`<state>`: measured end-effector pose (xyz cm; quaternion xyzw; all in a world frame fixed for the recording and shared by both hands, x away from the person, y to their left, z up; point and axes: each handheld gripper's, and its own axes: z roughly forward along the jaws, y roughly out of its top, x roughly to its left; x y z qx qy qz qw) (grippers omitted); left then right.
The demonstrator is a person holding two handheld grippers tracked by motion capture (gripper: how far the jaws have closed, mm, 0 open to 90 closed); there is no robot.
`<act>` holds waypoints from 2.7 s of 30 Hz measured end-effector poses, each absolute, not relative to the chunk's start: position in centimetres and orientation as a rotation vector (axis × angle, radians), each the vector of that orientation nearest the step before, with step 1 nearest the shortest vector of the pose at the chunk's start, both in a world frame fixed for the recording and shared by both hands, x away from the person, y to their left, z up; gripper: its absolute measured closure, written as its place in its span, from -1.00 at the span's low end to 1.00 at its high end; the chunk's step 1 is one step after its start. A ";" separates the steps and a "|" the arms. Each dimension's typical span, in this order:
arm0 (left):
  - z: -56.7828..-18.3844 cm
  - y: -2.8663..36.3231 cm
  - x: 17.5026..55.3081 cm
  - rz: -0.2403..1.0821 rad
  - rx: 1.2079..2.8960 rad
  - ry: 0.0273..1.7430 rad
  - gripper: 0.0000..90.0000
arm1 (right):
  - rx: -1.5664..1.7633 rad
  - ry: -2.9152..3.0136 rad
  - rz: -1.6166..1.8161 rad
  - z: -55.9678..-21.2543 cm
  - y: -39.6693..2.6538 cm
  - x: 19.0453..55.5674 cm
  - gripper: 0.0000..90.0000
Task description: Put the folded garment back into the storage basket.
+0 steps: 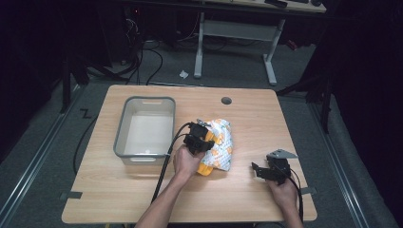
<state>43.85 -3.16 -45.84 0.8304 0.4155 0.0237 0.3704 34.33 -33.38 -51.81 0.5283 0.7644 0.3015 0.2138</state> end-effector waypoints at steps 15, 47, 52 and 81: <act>-43.2 -1.3 43.9 0.036 2.076 1.030 0.67 | 1.468 2.120 0.834 -51.8 -33.4 34.3 -0.42; -38.4 5.5 44.4 0.052 1.955 1.025 0.67 | 1.473 2.116 0.837 -51.8 -33.4 34.3 -0.42; -37.3 7.2 44.4 0.086 1.928 1.034 0.67 | 1.473 2.115 0.836 -51.8 -33.4 34.4 -0.42; -35.8 13.8 44.0 0.185 1.895 1.116 0.67 | 1.472 2.115 0.834 -51.8 -33.4 34.3 -0.42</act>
